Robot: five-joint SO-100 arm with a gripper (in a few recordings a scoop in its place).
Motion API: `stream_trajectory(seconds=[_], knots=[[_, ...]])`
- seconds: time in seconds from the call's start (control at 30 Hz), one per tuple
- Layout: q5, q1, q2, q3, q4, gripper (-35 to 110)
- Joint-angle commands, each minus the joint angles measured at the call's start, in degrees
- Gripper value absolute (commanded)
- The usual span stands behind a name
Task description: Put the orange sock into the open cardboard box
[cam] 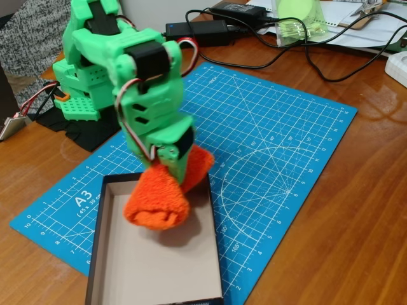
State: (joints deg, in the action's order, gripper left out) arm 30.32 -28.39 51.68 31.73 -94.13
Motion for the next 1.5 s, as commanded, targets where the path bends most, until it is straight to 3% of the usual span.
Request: stream_trajectory(seconds=[0.0, 0.17, 0.47, 0.8, 0.87, 0.93, 1.23, 1.47], knots=[[-1.05, -1.49, 1.23, -10.02, -0.7, 0], [-3.34, -3.52, -2.72, -26.1, -0.62, 0], [3.69, -4.13, -11.6, -16.17, -0.62, 0], [6.77, -1.93, -16.88, -15.91, -0.7, 0], [7.29, -1.76, -17.14, -15.56, -0.7, 16], [7.91, -1.67, -16.96, -15.21, -0.7, 23], [10.11, -0.53, -17.05, -15.56, -0.7, 21], [13.27, -0.35, -15.29, -12.92, -0.7, 29]])
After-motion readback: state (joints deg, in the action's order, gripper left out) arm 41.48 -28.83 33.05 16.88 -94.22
